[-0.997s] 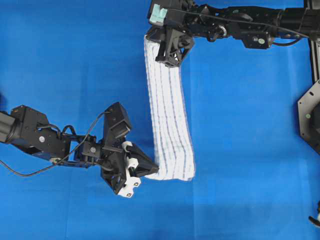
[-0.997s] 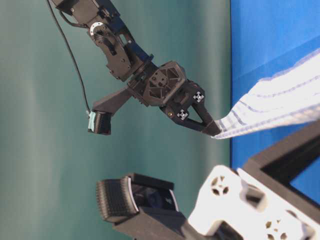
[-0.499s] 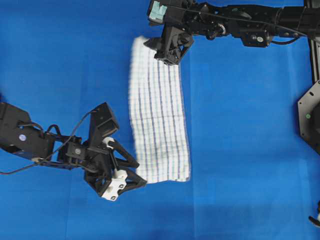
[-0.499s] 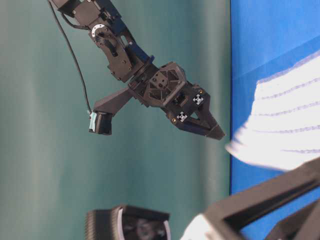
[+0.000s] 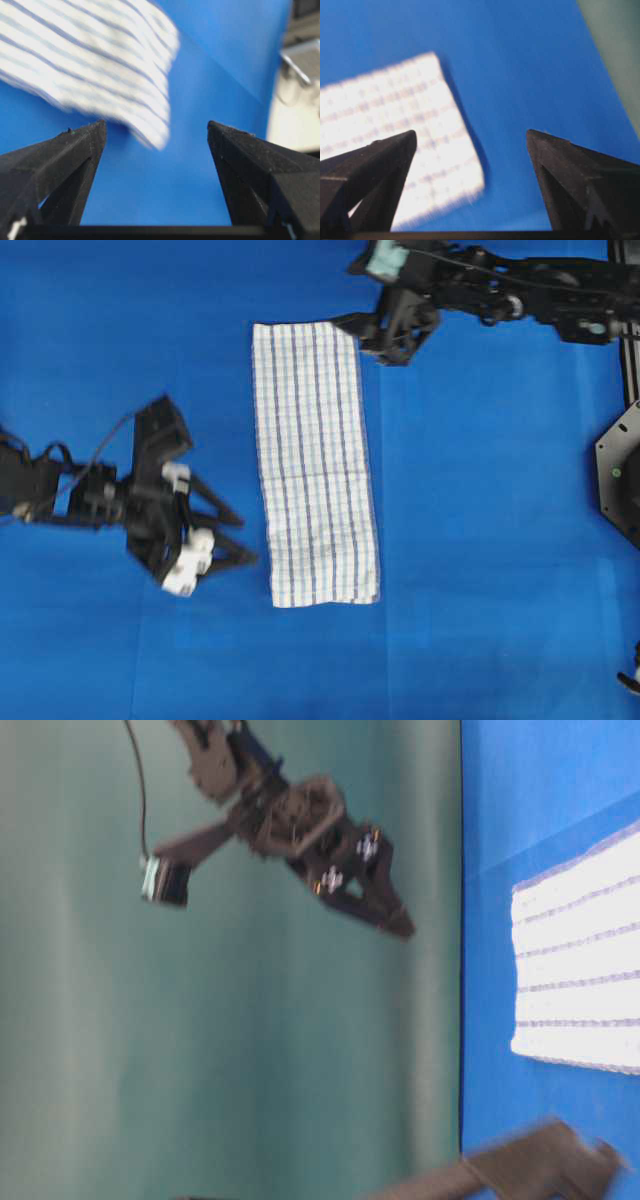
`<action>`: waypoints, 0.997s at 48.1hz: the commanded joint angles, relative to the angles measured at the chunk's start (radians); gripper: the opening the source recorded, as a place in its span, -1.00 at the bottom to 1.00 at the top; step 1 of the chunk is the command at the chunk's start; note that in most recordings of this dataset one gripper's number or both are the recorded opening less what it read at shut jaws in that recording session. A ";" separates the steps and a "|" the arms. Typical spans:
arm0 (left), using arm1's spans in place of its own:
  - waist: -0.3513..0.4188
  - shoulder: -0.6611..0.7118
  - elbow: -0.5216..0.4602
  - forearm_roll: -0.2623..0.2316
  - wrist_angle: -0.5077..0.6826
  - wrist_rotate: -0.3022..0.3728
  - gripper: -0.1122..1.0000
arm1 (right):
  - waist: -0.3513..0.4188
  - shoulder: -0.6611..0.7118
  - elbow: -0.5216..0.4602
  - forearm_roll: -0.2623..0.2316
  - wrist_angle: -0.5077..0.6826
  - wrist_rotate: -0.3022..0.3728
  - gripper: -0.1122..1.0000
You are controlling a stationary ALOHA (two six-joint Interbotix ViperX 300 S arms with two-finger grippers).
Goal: Fold the blue towel.
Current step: 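Move both grippers to the strip's top corners and grasp them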
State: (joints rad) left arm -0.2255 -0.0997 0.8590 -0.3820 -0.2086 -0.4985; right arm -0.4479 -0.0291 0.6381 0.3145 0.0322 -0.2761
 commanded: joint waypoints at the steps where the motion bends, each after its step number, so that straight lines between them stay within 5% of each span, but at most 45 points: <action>1: 0.091 -0.025 -0.008 0.005 -0.003 0.086 0.57 | -0.005 -0.051 0.025 -0.002 -0.018 0.003 0.73; 10: 0.325 -0.017 -0.015 0.005 -0.003 0.390 0.57 | -0.008 -0.055 0.060 -0.002 -0.032 0.003 0.72; 16: 0.451 0.005 -0.021 0.005 -0.003 0.509 0.57 | -0.008 -0.034 0.060 -0.002 -0.044 0.005 0.72; 28: 0.583 0.109 -0.052 0.005 -0.014 0.580 0.57 | -0.008 0.071 0.028 -0.002 -0.092 0.009 0.72; 48: 0.609 0.324 -0.095 0.006 -0.163 0.623 0.57 | -0.008 0.232 -0.012 0.009 -0.147 0.018 0.71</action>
State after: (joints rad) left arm 0.3697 0.2148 0.7793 -0.3804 -0.3421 0.1227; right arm -0.4556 0.2010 0.6473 0.3175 -0.0920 -0.2592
